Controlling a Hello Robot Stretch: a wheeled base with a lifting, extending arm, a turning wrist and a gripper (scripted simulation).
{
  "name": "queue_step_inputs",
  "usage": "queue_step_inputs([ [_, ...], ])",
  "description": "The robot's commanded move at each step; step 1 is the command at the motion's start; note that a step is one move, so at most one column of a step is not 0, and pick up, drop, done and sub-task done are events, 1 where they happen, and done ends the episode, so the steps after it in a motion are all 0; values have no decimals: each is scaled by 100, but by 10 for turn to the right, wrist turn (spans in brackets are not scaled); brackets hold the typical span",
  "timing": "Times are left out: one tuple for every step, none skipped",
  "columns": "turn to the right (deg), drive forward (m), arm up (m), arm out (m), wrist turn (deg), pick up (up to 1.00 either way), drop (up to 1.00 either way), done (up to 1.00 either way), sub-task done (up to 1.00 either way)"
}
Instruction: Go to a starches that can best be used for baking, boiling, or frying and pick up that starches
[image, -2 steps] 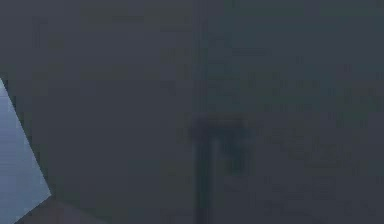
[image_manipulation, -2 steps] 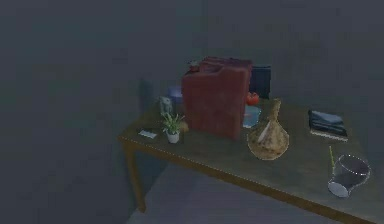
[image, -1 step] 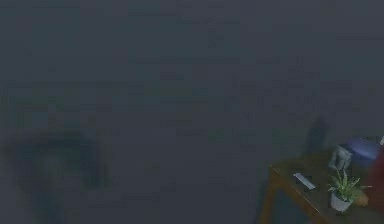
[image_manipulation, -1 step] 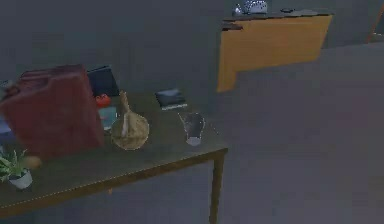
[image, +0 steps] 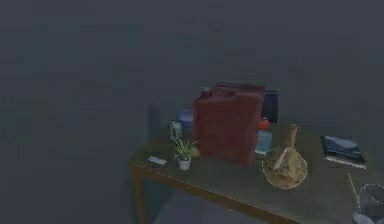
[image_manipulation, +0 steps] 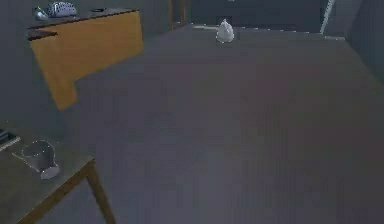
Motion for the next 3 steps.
queue_step_inputs([
  [450, 0, 0, 0, 0, 0, 0, 0, 0],
  [240, 0, 0, 0, 0, 0, 0, 0, 0],
  [0, 60, 0, 0, 0, 0, 0, 0, 0],
])
